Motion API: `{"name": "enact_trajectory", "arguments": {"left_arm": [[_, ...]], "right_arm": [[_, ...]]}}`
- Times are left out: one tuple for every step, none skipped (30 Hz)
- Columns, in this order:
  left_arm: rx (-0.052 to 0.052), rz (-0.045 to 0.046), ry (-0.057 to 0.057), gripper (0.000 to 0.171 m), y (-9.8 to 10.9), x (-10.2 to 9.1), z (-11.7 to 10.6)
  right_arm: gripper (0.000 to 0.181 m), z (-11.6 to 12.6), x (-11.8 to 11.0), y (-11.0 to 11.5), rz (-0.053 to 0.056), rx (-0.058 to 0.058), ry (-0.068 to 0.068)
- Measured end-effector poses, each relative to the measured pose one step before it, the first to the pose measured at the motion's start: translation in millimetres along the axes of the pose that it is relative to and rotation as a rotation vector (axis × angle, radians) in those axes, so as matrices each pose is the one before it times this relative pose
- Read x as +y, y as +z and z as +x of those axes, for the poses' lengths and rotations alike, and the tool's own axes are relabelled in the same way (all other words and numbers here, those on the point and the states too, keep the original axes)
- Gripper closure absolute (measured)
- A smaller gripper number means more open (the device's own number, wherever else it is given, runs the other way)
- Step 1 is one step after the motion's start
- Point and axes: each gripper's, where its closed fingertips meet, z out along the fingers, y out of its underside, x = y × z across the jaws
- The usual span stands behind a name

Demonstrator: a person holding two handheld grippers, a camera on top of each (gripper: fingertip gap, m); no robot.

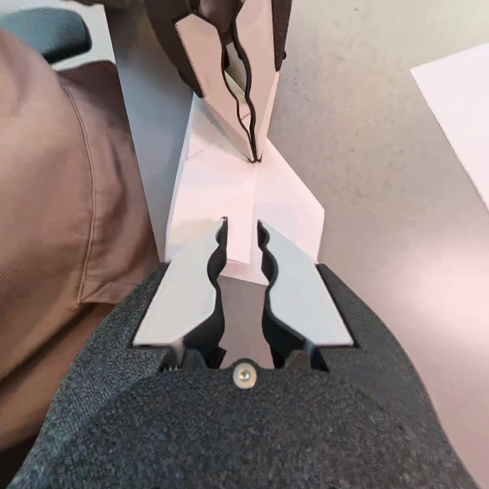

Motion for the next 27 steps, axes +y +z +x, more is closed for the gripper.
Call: {"name": "enact_trajectory", "arguments": {"left_arm": [[0.0112, -0.00556, -0.0304, 0.171, 0.24, -0.22, 0.2], [0.0117, -0.00373, -0.0317, 0.171, -0.02, -0.23, 0.24], [0.0113, -0.00201, -0.0299, 0.171, -0.02, -0.22, 0.24], [0.0099, -0.00094, -0.0252, 0.171, -0.18, -0.11, 0.2], [0.0072, -0.00009, -0.0188, 0.171, -0.08, -0.02, 0.22], [0.0035, -0.00007, -0.0113, 0.171, -0.21, 0.0, 0.16], [0.0029, -0.00046, -0.0053, 0.171, -0.56, 0.0, 0.37], [0.0041, -0.00146, -0.0033, 0.171, -0.89, -0.16, 0.57], [0.0007, -0.00568, -0.003, 0.171, -1.29, 0.38, -0.06], [-0.0051, -0.00875, -0.0014, 0.167, -1.46, 1.03, -1.18], [-0.001, -0.0068, -0.0012, 0.166, -1.9, 1.09, -0.54], [0.0094, -0.00401, -0.006, 0.166, -2.3, 1.01, 0.76], [0.0154, -0.00076, -0.0177, 0.166, -2.53, 0.72, 1.24], [0.0161, 0.00616, -0.0327, 0.164, -2.87, -0.05, 0.57], [0.0248, 0.01142, -0.0445, 0.158, -3.04, -0.6, 0.93], [0.0334, 0.01035, -0.0499, 0.153, -3.24, -0.15, 1.46], [0.0292, 0.00499, -0.0471, 0.147, -2.85, 0.96, 0.94], [0.0177, -0.00373, -0.0373, 0.142, -1.89, 2.43, -0.29], [0.004, -0.01472, -0.0242, 0.136, -0.32, 4.31, -1.43], [-0.0065, -0.01145, -0.0087, 0.133, 0.7, 3.69, -1.53], [-0.0065, 0.00732, 0.0019, 0.133, 0.6, 0.43, 0.01], [-0.0088, 0.00091, 0.0056, 0.133, 0.72, 0.55, 0.4], [-0.0237, -0.00202, 0.0195, 0.134, 0.59, 0.43, -1.13], [-0.0352, -0.00649, 0.0361, 0.138, 0.6, 0.92, -2.02], [-0.0388, -0.0074, 0.0436, 0.142, 0.78, 1.06, -1.78], [-0.0357, -0.00749, 0.0416, 0.144, 0.78, 0.81, -1.22], [-0.0303, -0.00601, 0.0361, 0.146, 0.54, 0.66, -0.8]], "right_arm": [[0.154, -3.29, 1.42, 5.15, 0.0025, -0.0121, 0.0578], [0.152, -0.98, 1.47, 4.78, 0.0028, 0.0103, 0.0406], [0.151, 0.68, 1.49, 4.3, -0.0013, 0.022, 0.0273], [0.15, -0.55, 0.66, 3.66, 0.0021, 0.0134, 0.0096], [0.15, 0.51, 1.26, 3.4, -0.0048, 0.02, -0.0011], [0.15, 0.92, 2.71, 3.05, -0.0185, 0.0225, -0.0177], [0.151, 0.03, 3.8, 2.37, -0.0278, 0.0131, -0.0329], [0.152, 0.79, 1.49, 1.4, -0.014, 0.0121, -0.023], [0.154, -0.06, -0.02, 0.24, -0.0062, -0.0023, -0.005], [0.156, -0.83, -0.36, -0.33, -0.0044, -0.0144, 0.0015], [0.156, 0.57, 1.02, -0.1, -0.0125, -0.0064, -0.0004], [0.156, 1.61, 2.04, 0.0, -0.017, 0.0038, -0.0106], [0.156, 0.23, 1.18, -0.13, -0.0083, 0.0008, -0.017], [0.156, 0.45, 0.35, -0.43, -0.0028, 0.0044, -0.0079], [0.156, 0.09, 0.2, -0.15, 0.0, 0.0028, -0.0019], [0.156, -0.08, 0.2, -0.12, 0.0032, 0.0031, -0.0013], [0.156, 0.05, 0.05, -0.08, 0.0055, 0.0046, 0.0008], [0.157, -0.3, 0.01, 0.15, 0.0066, 0.0029, 0.0038], [0.157, -0.24, -0.09, 0.05, 0.008, 0.0033, 0.0022], [0.158, -0.09, 0.01, -0.07, 0.0088, 0.0048, -0.0003], [0.158, 0.15, 0.11, -0.09, 0.0073, 0.0048, 0.0037], [0.158, 0.21, 0.54, -0.21, 0.0059, 0.0024, 0.0092], [0.158, 0.62, 0.9, -0.52, 0.0039, 0.0019, 0.0124], [0.158, 1.46, 1.22, -0.95, 0.0021, 0.0048, 0.0133], [0.157, 1.64, 1.47, -1.02, 0.0015, 0.0075, 0.0092], [0.157, 1.22, 1.39, -1.12, 0.0018, 0.0074, 0.0066], [0.157, 0.51, 1.01, -0.87, 0.0026, 0.0054, 0.0092]]}}
